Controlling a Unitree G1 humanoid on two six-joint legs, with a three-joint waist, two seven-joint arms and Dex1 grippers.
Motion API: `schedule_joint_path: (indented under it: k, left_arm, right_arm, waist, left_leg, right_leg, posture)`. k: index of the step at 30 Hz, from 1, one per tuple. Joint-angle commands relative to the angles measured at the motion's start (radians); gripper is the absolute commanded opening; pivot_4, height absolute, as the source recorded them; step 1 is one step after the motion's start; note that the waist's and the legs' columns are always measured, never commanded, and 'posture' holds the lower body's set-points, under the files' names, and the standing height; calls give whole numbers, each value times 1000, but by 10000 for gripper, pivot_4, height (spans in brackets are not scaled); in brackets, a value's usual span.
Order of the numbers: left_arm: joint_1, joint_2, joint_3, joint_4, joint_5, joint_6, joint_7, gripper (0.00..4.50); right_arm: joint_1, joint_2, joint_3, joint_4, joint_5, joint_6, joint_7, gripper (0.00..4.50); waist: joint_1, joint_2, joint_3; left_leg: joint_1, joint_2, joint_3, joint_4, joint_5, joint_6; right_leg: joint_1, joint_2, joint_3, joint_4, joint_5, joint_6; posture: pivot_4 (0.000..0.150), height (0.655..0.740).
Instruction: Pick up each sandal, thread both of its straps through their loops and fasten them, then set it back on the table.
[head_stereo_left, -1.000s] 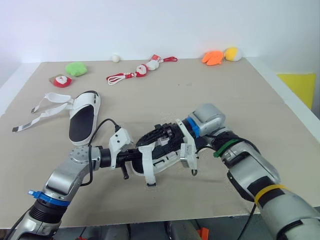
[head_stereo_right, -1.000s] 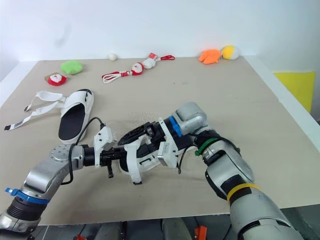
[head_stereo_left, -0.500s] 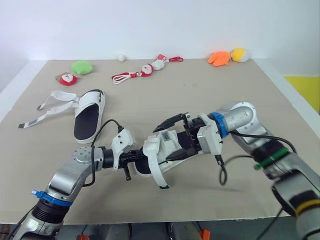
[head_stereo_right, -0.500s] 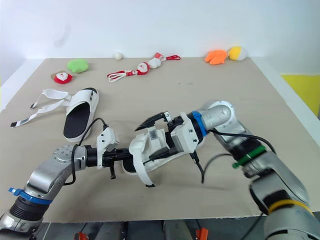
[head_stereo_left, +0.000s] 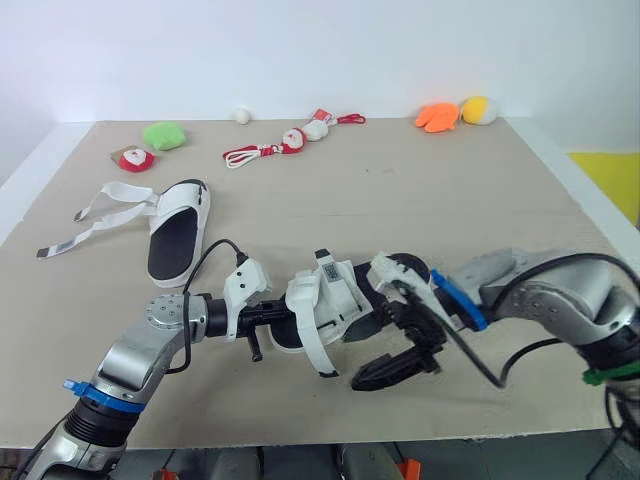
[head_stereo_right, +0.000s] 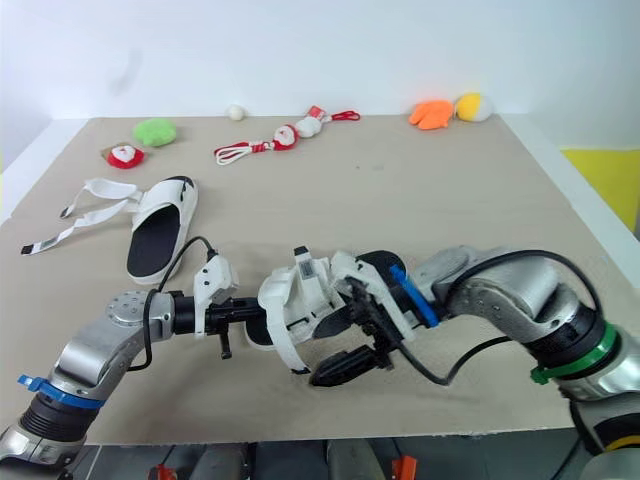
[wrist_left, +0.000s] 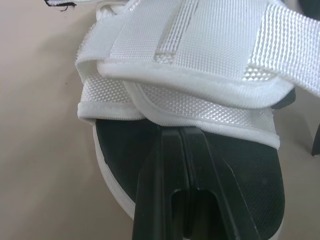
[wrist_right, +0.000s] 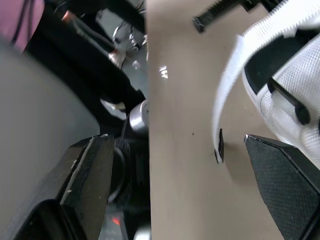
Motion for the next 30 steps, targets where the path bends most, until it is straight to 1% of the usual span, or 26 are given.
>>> schedule_joint_path:
  k: [1,5,7,9,10,12,14,16,17,19,23,27,28,30]
  left_arm:
    - [9,-2,-28,8,2,12,-15,0]
    - [10,3,-25,8,1,13,-16,0]
    - [12,3,-22,6,2,14,-14,0]
    - [14,2,-21,3,2,16,-12,0]
    - [15,0,-20,2,2,16,-10,0]
    - [17,-2,-19,0,2,17,-7,0]
    - [19,-4,-18,-1,1,18,-3,0]
    - [18,-7,-17,1,2,17,-1,0]
    - [18,-7,-17,2,3,16,0,0]
    - [15,-9,-16,5,3,14,2,0]
    - [10,-16,-20,10,5,14,6,0]
    - [8,-21,-20,10,7,14,8,0]
    - [9,-22,-19,8,7,14,9,0]
    - [12,-22,-19,6,8,13,9,0]
  right_arm:
    - [-6,61,-52,0,-18,84,-83,44563]
    - [-10,123,-76,5,-29,156,-131,44563]
    - [-14,145,-86,5,-46,178,-141,35343]
    - [-17,158,-96,2,-55,191,-135,28686]
    - [-25,162,-101,1,-55,202,-128,23679]
    - [-39,168,-111,-1,-53,222,-114,15248]
    - [-53,169,-118,-2,-53,236,-102,9102]
    - [-88,177,-137,16,-40,261,-87,532]
    - [-117,190,-156,38,-29,278,-80,532]
    - [-210,246,-215,148,-9,334,-82,532]
    - [-337,323,-269,349,-51,397,-96,532]
    - [-401,347,-254,511,-123,411,-83,532]
    - [-405,344,-243,530,-130,421,-71,532]
    - [-392,320,-194,509,-148,413,-38,532]
  waist:
    - [0,0,0]
    - [0,0,0]
    - [0,0,0]
    - [0,0,0]
    - [0,0,0]
    - [-1,0,0]
    - [-1,0,0]
    - [-1,0,0]
    - [-2,0,0]
    - [-3,0,0]
    - [-3,0,0]
    - [-1,-1,-1]
    - [-1,-1,-1]
    - [0,-1,-1]
  left_leg:
    - [-1,0,0,0,0,0]
    - [-3,0,0,1,0,0]
    - [-3,0,0,0,0,0]
    - [-3,0,-1,0,0,0]
    - [-3,1,-1,0,0,0]
    - [-4,0,0,0,0,0]
    - [-4,0,0,0,0,0]
    - [-4,1,-1,0,0,0]
    - [-3,1,-1,0,0,0]
    - [-4,1,0,0,0,0]
    - [-3,1,0,1,0,1]
    - [-5,0,-1,1,0,0]
    - [-6,0,0,1,0,0]
    - [-9,0,-1,1,0,0]
  right_leg:
    - [0,0,0,0,0,0]
    - [-2,0,0,0,1,3]
    - [-2,0,0,0,2,5]
    - [-2,1,0,0,2,5]
    - [-2,1,0,0,2,4]
    - [-2,1,0,0,1,4]
    - [-3,1,0,0,1,4]
    - [-3,1,-1,0,1,3]
    - [-3,1,0,0,1,3]
    - [-3,1,0,0,1,3]
    - [-3,1,0,0,2,3]
    - [-3,1,0,0,2,3]
    - [-4,0,0,0,3,5]
    - [-7,0,0,0,3,6]
  posture:
    - [1500,7400]
    - [1500,7400]
    - [1500,7400]
    - [1500,7400]
    - [1500,7400]
    - [1500,7400]
    - [1500,7400]
    - [1500,7400]
    - [1500,7400]
    - [1500,7400]
    - [1500,7400]
    - [1500,7400]
    - [1500,7400]
    - [1500,7400]
